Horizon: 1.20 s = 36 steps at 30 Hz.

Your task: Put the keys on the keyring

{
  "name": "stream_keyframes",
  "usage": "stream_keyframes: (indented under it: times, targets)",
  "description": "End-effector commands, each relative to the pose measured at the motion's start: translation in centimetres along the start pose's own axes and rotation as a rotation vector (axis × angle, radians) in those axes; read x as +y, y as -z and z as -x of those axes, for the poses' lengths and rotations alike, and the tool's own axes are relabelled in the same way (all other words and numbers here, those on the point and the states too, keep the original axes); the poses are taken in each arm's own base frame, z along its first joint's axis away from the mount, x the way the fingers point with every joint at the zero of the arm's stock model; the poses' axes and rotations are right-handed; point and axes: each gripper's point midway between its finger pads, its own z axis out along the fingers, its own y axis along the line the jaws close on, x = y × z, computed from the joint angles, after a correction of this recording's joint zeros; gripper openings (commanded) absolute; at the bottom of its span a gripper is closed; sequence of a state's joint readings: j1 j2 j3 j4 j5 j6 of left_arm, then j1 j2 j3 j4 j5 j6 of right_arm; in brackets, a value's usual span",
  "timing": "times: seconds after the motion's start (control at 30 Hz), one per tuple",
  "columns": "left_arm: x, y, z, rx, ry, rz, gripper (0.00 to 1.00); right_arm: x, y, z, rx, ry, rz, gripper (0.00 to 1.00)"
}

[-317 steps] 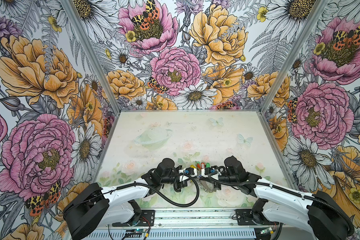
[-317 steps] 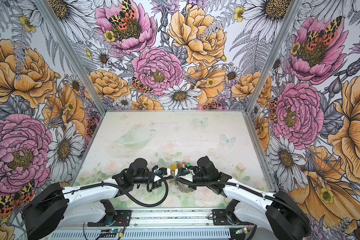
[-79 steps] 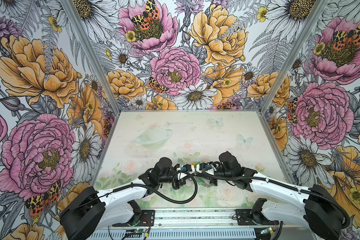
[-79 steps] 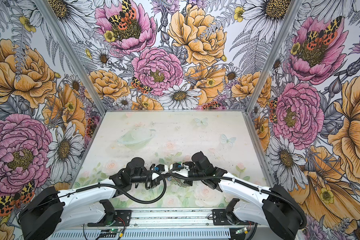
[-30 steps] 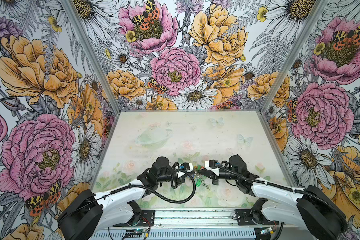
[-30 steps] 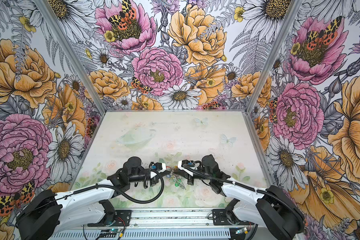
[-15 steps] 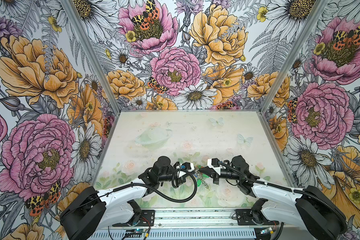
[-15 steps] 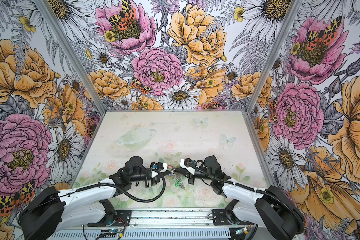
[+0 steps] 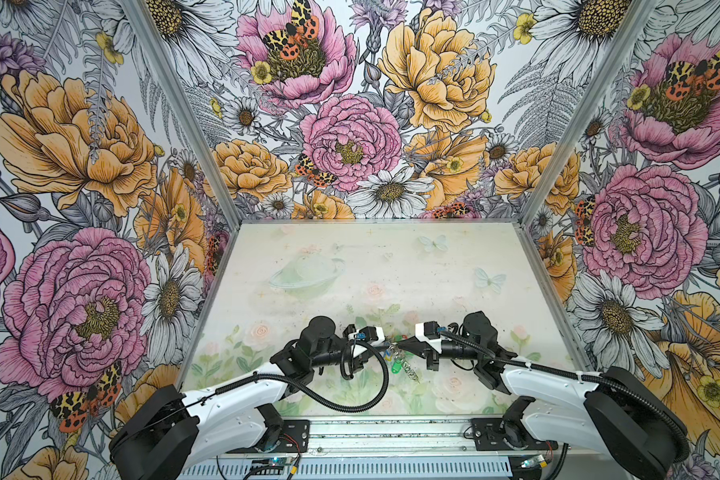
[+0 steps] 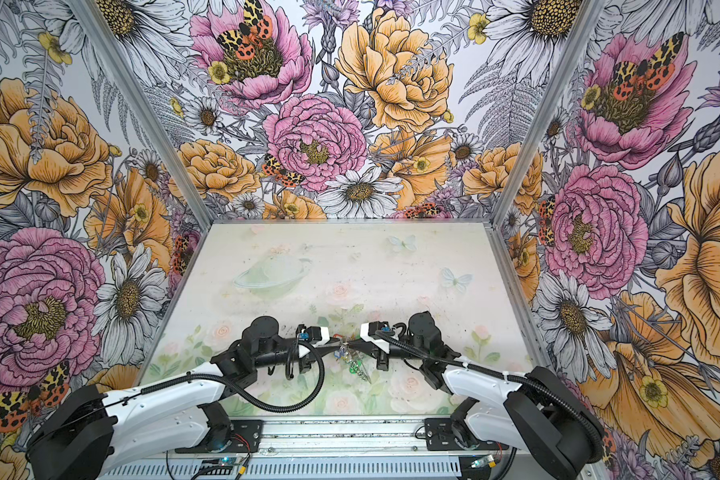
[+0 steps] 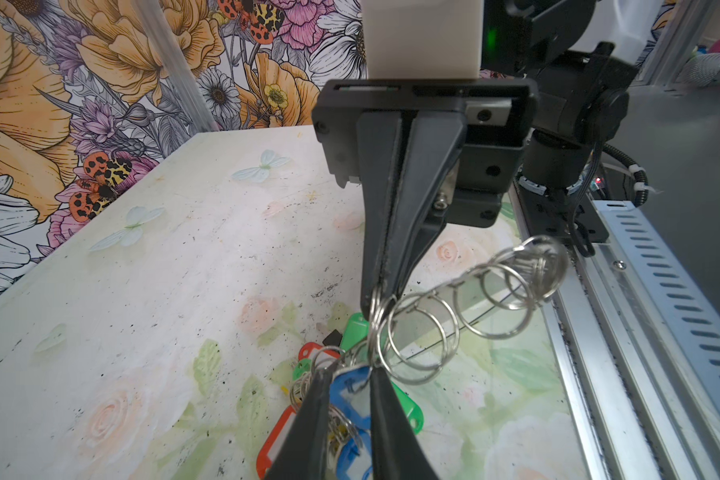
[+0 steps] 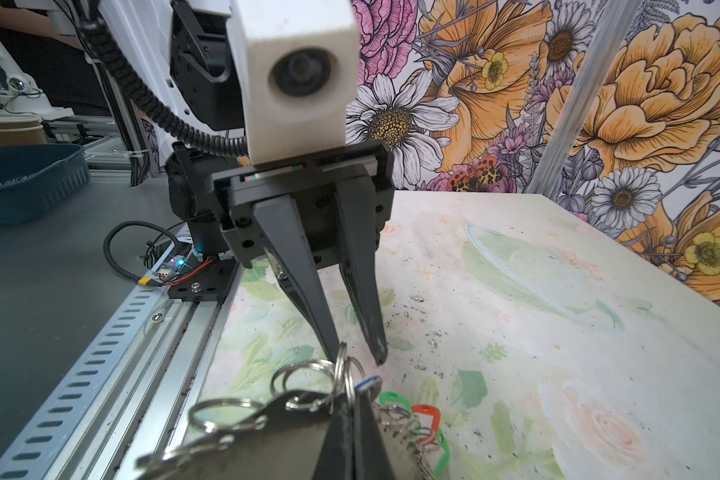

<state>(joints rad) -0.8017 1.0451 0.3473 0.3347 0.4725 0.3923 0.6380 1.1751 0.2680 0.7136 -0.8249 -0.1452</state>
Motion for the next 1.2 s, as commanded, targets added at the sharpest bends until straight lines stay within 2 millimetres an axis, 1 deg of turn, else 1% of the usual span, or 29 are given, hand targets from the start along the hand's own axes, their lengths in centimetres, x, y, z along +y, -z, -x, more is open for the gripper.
stream_keyframes:
  times: [0.0, 0.13, 0.33, 0.4, 0.57, 0.63, 0.83, 0.93, 1.17]
  targets:
    - [-0.7, -0.1, 0.0, -0.018, 0.005, -0.043, 0.22, 0.7, -0.1, 1.1, -0.043, 0.071, 0.042, 0.0]
    - [-0.5, -0.4, -0.4, 0.01, 0.013, -0.042, 0.2, 0.9, -0.1, 1.1, -0.048, 0.085, 0.049, 0.0]
    - [1.1, 0.3, -0.2, 0.007, -0.011, 0.068, 0.21, 1.1, 0.0, 0.5, -0.027, 0.098, 0.048, 0.0]
    - [0.7, 0.3, -0.1, -0.003, -0.011, 0.045, 0.22, 1.1, 0.0, 0.4, -0.025, 0.097, 0.048, 0.0]
    - [-1.4, 0.2, 0.2, -0.031, 0.004, -0.079, 0.23, 0.5, 0.0, 0.4, -0.017, 0.096, 0.015, 0.0]
    - [-1.9, 0.1, 0.2, -0.031, 0.01, -0.108, 0.23, 0.2, -0.1, 0.4, -0.014, 0.093, 0.001, 0.0]
    - [-2.1, 0.0, 0.1, -0.027, 0.007, -0.123, 0.26, -0.2, -0.2, 0.3, -0.005, 0.086, -0.005, 0.0]
    - [-1.8, -0.1, -0.1, -0.016, -0.001, -0.101, 0.29, -0.1, -0.3, 0.4, -0.008, 0.086, 0.0, 0.0]
    - [-1.4, -0.4, -0.4, 0.001, -0.015, -0.076, 0.31, -0.2, -0.3, 0.5, -0.009, 0.081, -0.002, 0.0]
